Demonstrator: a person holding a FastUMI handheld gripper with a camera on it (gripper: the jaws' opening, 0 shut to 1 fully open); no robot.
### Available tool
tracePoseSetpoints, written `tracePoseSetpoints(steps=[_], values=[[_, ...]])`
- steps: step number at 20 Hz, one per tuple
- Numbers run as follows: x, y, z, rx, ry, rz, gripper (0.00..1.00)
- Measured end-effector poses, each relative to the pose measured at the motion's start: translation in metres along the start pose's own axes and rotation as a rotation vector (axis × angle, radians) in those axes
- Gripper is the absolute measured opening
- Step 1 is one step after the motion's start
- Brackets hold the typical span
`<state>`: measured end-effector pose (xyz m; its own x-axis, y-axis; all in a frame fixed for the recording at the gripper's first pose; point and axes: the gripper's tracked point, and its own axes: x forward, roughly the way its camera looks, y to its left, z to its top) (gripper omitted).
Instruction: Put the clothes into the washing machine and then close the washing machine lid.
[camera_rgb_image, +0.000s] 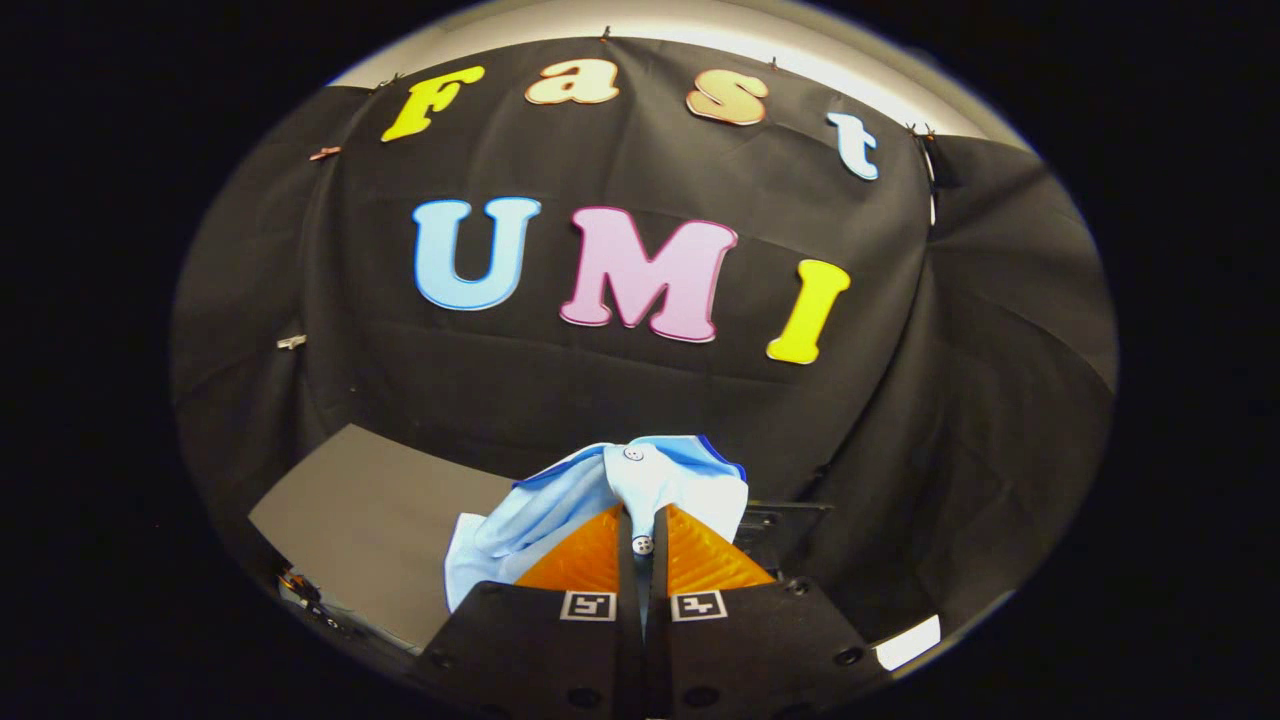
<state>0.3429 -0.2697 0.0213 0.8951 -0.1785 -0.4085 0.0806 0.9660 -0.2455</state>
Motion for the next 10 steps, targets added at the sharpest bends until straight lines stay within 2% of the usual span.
tracePoseSetpoints(steps=[5, 10], values=[[0.045, -0.072, -0.032, 0.041, 0.045, -0.091, 0.05], [0.094, -0.099, -0.083, 0.039, 0.113, -0.119, 0.06]])
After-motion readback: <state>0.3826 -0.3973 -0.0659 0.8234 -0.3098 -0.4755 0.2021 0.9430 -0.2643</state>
